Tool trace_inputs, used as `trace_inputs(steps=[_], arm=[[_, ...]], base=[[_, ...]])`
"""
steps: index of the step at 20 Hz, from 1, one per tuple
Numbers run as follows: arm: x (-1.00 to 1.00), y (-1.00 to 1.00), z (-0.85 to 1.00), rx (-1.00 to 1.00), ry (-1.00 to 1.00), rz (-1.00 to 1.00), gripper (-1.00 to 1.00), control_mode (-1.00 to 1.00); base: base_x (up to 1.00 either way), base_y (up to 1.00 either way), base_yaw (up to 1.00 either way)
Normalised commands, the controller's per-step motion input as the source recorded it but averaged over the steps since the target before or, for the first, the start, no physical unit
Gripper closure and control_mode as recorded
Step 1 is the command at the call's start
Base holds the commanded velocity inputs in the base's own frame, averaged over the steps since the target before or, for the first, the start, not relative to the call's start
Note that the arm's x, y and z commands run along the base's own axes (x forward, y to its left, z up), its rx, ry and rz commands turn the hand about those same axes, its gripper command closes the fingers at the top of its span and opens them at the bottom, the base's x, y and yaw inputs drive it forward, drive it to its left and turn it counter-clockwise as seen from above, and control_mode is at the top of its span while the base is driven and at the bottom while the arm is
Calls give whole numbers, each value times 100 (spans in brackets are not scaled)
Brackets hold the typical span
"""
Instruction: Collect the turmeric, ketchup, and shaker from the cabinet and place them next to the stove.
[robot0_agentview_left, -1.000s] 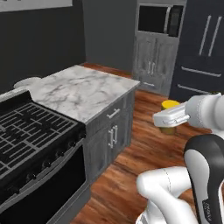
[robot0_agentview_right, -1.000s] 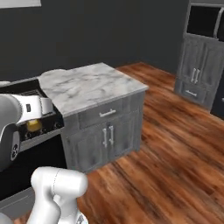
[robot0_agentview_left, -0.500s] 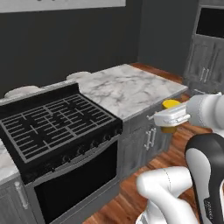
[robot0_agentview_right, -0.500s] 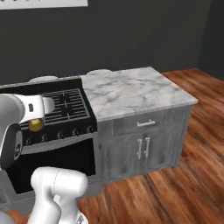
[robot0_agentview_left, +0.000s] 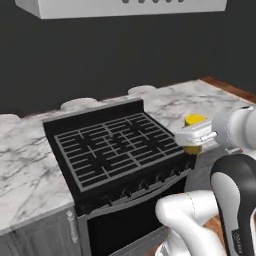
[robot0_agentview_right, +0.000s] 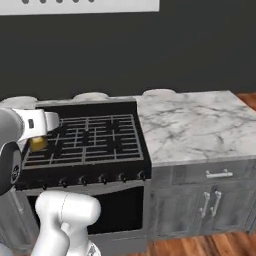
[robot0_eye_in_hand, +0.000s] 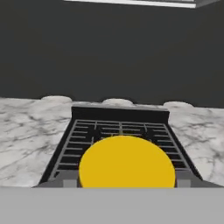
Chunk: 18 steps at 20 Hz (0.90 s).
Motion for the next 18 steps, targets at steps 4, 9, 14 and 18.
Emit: trace_inputs(steps=[4, 9, 14, 18], arm=[[0, 0, 0, 0, 0, 0, 100, 100], [0, 0, 0, 0, 0, 0, 100, 100], [0, 0, 0, 0, 0, 0, 100, 100], [0, 0, 0, 0, 0, 0, 100, 100]], base=[[71, -73, 24], [38, -88, 22], [32, -66, 19], [68, -51, 24]])
